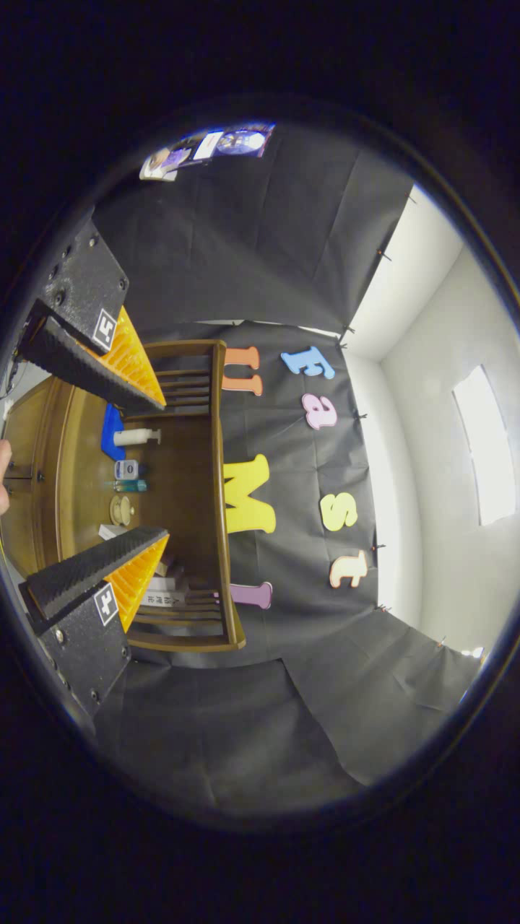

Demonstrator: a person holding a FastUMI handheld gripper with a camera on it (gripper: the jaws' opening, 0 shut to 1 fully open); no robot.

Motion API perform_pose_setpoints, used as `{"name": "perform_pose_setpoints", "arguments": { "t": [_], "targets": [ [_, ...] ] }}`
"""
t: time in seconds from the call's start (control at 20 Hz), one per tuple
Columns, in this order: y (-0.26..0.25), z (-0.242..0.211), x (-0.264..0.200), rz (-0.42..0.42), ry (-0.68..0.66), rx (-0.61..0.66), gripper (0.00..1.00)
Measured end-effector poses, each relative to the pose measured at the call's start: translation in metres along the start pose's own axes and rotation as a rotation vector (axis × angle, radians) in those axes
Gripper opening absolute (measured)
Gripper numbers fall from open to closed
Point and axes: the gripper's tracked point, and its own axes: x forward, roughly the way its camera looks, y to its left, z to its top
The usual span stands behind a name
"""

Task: Pull open the drawer, take out the items inside it, and place them on the countertop above the cabinet.

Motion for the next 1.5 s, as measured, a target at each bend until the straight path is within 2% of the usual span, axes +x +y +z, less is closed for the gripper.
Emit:
{"name": "perform_pose_setpoints", "arguments": {
  "t": [0.3,0.5,0.65,0.8,1.15,1.5],
  "targets": [
    [0.002,-0.015,0.006,-0.032,-0.004,0.009,1.0],
    [0.0,-0.05,0.012,-0.039,0.013,0.0,1.0],
    [0.004,-0.087,0.019,-0.032,0.053,0.022,1.0],
    [-0.009,-0.133,0.032,-0.059,0.101,0.037,1.0],
    [-0.032,-0.261,0.053,-0.111,0.272,0.007,1.0],
    [-0.033,-0.354,0.072,-0.116,0.424,0.091,0.96]
  ]
}}
